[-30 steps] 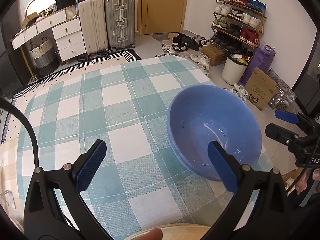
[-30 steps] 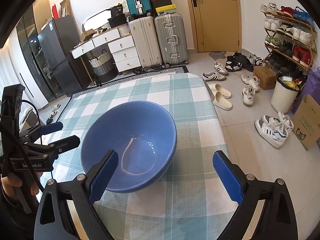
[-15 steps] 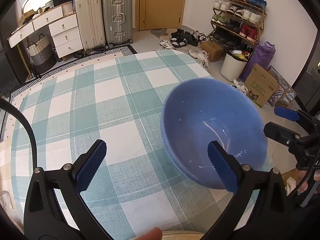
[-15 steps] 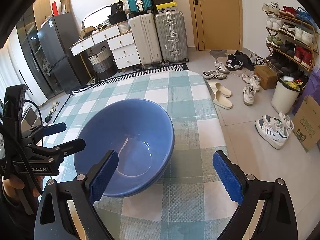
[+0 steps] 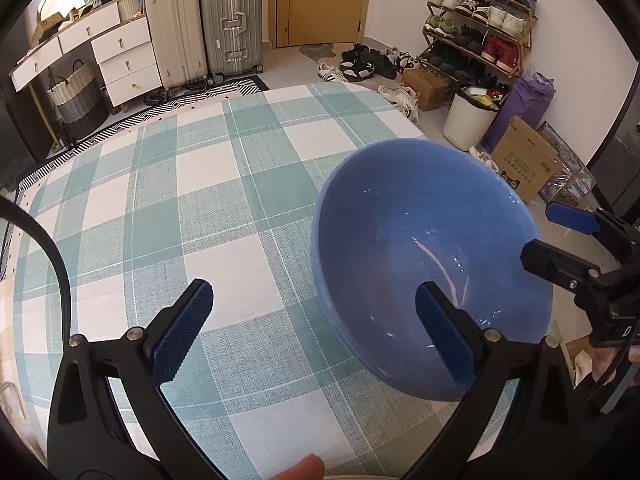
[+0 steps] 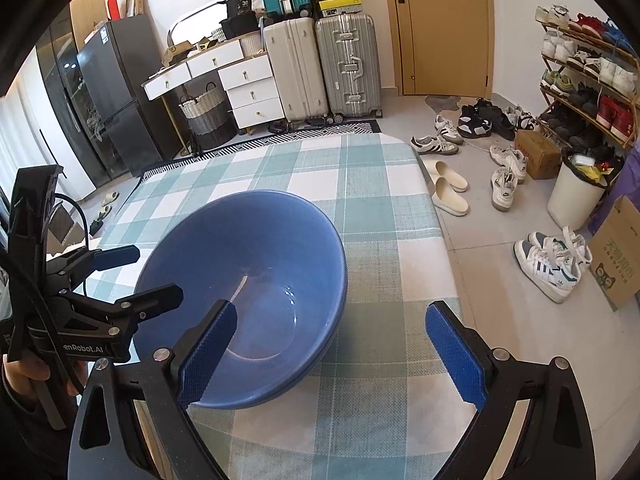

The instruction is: Organize plates and bowls

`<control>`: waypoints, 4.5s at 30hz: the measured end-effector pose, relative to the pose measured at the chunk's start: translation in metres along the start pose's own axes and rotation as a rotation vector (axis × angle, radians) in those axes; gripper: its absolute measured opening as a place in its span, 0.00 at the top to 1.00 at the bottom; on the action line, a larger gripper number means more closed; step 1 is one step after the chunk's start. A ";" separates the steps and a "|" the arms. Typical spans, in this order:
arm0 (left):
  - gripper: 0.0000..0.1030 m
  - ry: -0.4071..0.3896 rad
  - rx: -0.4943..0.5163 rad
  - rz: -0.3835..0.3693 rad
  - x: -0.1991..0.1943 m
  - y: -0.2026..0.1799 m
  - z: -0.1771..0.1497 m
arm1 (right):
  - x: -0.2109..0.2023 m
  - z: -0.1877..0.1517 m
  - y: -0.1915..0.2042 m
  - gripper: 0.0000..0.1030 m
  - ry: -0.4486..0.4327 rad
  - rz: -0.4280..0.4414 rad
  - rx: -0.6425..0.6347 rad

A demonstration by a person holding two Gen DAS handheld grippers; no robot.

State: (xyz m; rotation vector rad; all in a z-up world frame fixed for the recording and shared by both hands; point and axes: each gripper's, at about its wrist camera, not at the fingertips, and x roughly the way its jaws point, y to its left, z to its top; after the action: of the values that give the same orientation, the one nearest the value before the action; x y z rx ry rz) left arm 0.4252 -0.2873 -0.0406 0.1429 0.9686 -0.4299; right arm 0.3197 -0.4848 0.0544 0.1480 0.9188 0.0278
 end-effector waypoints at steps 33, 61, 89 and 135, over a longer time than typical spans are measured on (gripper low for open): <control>0.31 0.094 -0.066 -0.048 0.057 0.012 0.005 | 0.067 0.002 0.000 0.06 0.110 0.038 0.047; 0.90 0.077 -0.052 -0.097 0.047 0.004 -0.002 | 0.057 -0.001 -0.005 0.77 0.095 0.130 0.077; 0.94 0.032 -0.052 -0.121 0.021 0.012 -0.014 | 0.044 -0.005 -0.008 0.89 0.075 0.152 0.102; 0.94 -0.113 -0.105 0.015 -0.147 0.059 -0.096 | -0.042 -0.020 0.112 0.89 -0.005 0.240 -0.092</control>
State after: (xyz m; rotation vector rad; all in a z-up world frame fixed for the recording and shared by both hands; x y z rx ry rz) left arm 0.3040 -0.1619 0.0219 0.0307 0.8759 -0.3690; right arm 0.2827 -0.3752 0.0917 0.1725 0.8894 0.2918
